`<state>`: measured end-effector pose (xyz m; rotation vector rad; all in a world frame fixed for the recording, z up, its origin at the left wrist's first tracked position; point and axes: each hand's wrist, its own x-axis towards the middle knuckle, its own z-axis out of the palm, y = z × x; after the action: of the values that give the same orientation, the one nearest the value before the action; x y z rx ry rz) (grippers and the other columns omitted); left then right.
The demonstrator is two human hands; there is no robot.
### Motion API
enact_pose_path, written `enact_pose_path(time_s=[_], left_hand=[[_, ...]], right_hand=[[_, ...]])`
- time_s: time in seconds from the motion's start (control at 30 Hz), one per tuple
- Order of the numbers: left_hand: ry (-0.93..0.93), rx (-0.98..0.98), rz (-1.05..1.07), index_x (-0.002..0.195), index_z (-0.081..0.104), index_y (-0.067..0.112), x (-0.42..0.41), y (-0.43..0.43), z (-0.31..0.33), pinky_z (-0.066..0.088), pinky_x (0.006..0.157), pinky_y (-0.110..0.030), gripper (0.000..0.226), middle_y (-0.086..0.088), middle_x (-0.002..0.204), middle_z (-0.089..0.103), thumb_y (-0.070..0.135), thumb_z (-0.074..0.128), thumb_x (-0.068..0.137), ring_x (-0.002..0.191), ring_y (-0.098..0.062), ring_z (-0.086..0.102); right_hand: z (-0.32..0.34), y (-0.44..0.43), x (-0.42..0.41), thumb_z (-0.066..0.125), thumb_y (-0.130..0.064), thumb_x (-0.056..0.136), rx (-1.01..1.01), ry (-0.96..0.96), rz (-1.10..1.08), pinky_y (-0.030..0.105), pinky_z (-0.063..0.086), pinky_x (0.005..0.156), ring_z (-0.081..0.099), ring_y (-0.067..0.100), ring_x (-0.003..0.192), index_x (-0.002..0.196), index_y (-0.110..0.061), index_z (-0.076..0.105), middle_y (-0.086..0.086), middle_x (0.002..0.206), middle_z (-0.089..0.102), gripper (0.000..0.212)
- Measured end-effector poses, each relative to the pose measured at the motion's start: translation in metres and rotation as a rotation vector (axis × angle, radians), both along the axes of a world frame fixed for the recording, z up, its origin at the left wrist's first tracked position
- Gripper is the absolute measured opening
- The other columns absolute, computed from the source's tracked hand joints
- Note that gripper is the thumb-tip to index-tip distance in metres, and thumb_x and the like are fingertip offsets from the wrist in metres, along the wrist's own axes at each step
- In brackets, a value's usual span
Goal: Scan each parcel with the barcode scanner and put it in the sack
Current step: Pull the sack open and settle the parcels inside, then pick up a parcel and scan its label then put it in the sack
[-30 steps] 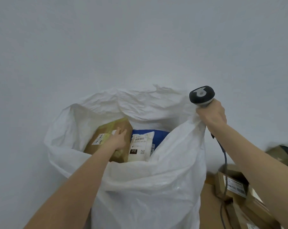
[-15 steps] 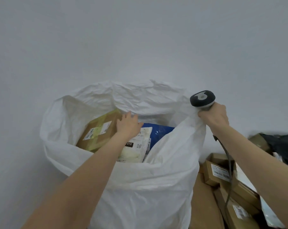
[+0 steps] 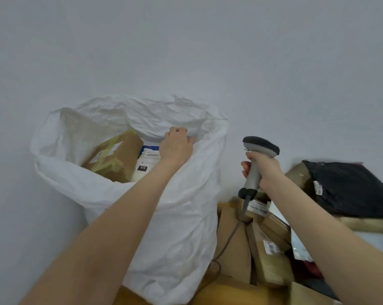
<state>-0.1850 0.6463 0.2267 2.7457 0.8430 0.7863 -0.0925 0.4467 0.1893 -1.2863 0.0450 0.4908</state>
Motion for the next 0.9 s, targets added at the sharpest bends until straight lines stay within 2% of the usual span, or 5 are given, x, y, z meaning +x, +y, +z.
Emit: enact_pose_path(time_s=[0.17, 0.3, 0.67, 0.77, 0.9], left_hand=[[-0.080, 0.203, -0.076, 0.135, 0.048, 0.012, 0.008, -0.106, -0.009, 0.040, 0.093, -0.038, 0.042, -0.011, 0.134, 0.047, 0.032, 0.046, 0.099, 0.123, -0.028, 0.042], [-0.006, 0.158, -0.154, 0.134, 0.049, 0.014, 0.012, -0.183, -0.051, 0.041, 0.094, -0.037, 0.040, -0.008, 0.134, 0.047, 0.031, 0.047, 0.098, 0.124, -0.025, 0.043], [0.508, -0.385, -0.225, 0.139, 0.041, 0.011, 0.014, -0.299, -0.207, 0.045, 0.095, -0.042, 0.051, -0.014, 0.139, 0.043, 0.038, 0.048, 0.097, 0.122, -0.031, 0.047], [0.623, -0.601, -0.224, 0.139, 0.042, 0.002, 0.008, -0.313, -0.251, 0.047, 0.095, -0.040, 0.055, -0.017, 0.137, 0.050, 0.038, 0.049, 0.098, 0.119, -0.032, 0.052], [0.685, -0.860, -0.129, 0.143, 0.038, 0.003, 0.000, -0.321, -0.297, 0.046, 0.098, -0.035, 0.059, -0.014, 0.139, 0.051, 0.040, 0.048, 0.098, 0.122, -0.029, 0.052]], right_hand=[[-0.035, -0.067, -0.019, 0.061, -0.009, 0.089, 0.091, 0.141, 0.107, 0.023, 0.047, 0.046, 0.054, 0.012, 0.044, 0.088, -0.010, 0.057, 0.006, 0.059, 0.061, 0.004], [-0.065, -0.123, -0.038, 0.059, -0.006, 0.089, 0.066, 0.191, 0.136, 0.021, 0.043, 0.043, 0.049, 0.015, 0.045, 0.086, -0.007, 0.056, 0.007, 0.055, 0.057, 0.004], [-0.175, -0.275, -0.055, 0.064, 0.000, 0.085, -0.312, 0.256, 0.022, 0.028, 0.041, 0.046, 0.049, 0.018, 0.045, 0.074, -0.002, 0.060, 0.013, 0.060, 0.058, 0.012], [-0.210, -0.308, -0.055, 0.068, -0.002, 0.082, -0.497, 0.239, -0.050, 0.034, 0.046, 0.054, 0.053, 0.024, 0.059, 0.078, -0.006, 0.057, 0.010, 0.067, 0.055, 0.012], [-0.248, -0.335, -0.052, 0.074, -0.010, 0.081, -0.655, 0.226, -0.101, 0.047, 0.051, 0.090, 0.060, 0.034, 0.101, 0.108, -0.004, 0.062, 0.013, 0.103, 0.063, 0.030]])
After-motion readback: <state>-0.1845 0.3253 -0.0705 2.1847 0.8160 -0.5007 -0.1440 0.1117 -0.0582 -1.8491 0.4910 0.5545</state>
